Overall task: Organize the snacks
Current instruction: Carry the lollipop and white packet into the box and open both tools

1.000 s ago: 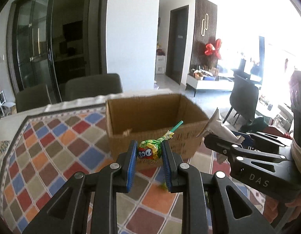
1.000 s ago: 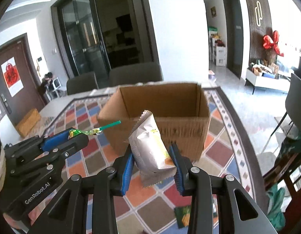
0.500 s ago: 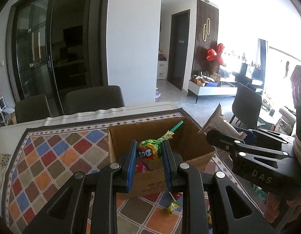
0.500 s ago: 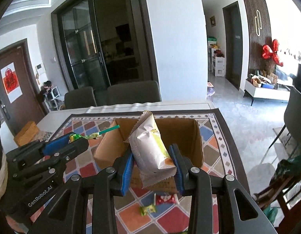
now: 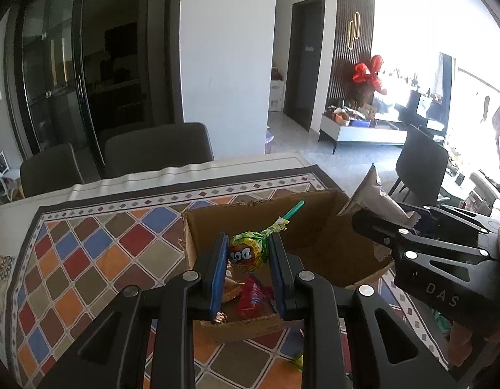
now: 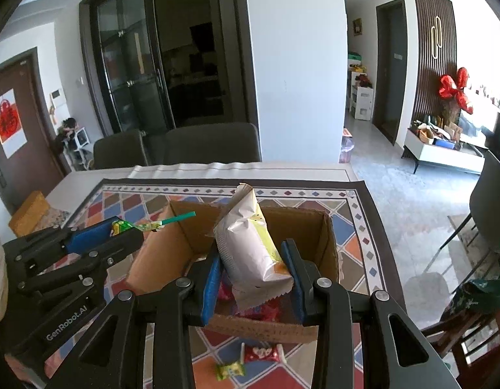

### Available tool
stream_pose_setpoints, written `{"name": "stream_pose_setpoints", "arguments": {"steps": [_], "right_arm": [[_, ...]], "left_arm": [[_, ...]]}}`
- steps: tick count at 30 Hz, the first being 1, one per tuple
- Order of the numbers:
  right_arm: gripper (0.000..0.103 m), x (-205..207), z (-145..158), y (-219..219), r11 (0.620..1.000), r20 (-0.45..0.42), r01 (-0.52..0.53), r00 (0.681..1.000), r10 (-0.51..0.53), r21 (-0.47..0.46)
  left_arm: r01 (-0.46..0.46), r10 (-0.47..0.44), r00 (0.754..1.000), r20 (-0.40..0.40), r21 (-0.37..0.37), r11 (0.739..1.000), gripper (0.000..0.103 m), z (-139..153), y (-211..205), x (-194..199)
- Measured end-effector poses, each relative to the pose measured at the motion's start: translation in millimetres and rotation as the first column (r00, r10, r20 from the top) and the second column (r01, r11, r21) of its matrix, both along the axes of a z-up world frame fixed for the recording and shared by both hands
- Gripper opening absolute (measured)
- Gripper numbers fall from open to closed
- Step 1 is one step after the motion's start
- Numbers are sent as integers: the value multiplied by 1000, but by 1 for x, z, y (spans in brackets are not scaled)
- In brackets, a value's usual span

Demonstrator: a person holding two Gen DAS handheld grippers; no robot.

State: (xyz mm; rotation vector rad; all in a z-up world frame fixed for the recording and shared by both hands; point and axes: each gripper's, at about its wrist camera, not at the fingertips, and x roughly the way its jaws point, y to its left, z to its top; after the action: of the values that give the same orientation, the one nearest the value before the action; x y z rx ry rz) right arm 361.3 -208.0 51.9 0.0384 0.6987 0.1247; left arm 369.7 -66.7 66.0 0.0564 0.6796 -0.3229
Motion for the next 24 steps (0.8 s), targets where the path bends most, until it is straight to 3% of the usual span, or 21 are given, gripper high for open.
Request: {"name": "stream_pose_setpoints", "arguments": {"steps": [3,6,7,9,14,17,24], "right_arm": [[37,6,-7,1,1000,-18,0,1000,0,1],[38,13,-12,0,1000,-30,11,1000,-11,-5],[42,14,-14,1,999,-31,26,999,-26,-30],[54,14,-14,1,996,-24,64,998,-66,-65],[55,2,-13,0,992,-3,84,996,-85,-91],[61,-8,-11,2,991,7,96,995,-96,-98],[63,-44,-14,-5,984,-3,168,986,-169,-51]], "left_arm": [[-7,7,1000,-19,17,1000,26,-5,-3,8],[-20,21,1000,-21,37,999,50,-9,-2,14],[-33,34,999,-9,42,999,53,-9,-2,13],[-45,45,999,-7,49,998,53,-11,1,12],[-36,36,999,7,35,999,57,-10,5,0],[-22,21,999,32,35,999,58,-8,5,-12],[30,-32,997,65,25,999,60,-10,4,-50]]}}
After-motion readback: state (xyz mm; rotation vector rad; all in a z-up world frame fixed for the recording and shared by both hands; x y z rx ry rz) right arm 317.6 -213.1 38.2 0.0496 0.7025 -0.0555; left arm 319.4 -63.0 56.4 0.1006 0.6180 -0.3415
